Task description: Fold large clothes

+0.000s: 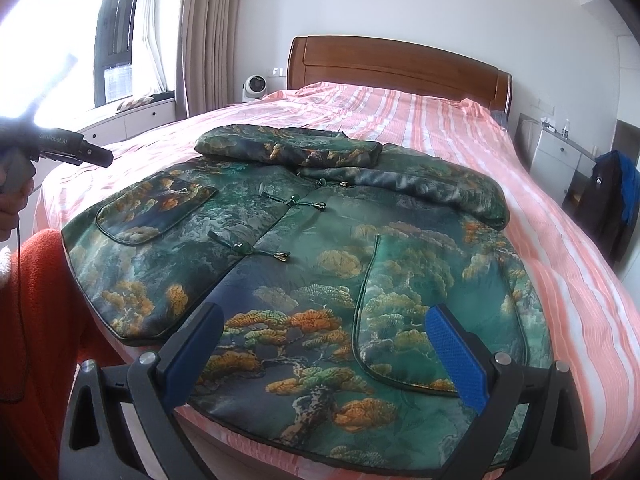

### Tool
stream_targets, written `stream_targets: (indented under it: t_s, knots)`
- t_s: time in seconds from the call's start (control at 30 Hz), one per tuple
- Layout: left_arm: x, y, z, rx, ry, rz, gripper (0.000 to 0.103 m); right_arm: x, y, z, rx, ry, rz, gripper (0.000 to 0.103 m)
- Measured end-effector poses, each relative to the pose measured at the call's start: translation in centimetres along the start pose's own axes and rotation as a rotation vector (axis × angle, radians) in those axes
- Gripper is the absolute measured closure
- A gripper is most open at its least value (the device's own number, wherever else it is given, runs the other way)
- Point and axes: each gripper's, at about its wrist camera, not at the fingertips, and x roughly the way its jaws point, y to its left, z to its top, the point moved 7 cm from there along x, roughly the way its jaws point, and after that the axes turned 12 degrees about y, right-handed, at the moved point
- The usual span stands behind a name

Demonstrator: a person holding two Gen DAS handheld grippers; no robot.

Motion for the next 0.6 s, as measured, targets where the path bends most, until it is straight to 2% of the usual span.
stream_targets:
  t_s: [0.23, 0.6]
  knots:
    - [-0.1, -0.1, -0.1, 0.015, -0.012, 0.017, 0.001, 0.3, 0.4, 0.1, -0.013, 0.006, -0.005, 0.003]
    - [0.5, 1.1, -0.4, -0.039, 0.005, 0.013, 0.001, 0.8, 1.1, 0.0, -0.034, 0.016, 0.002, 0.003]
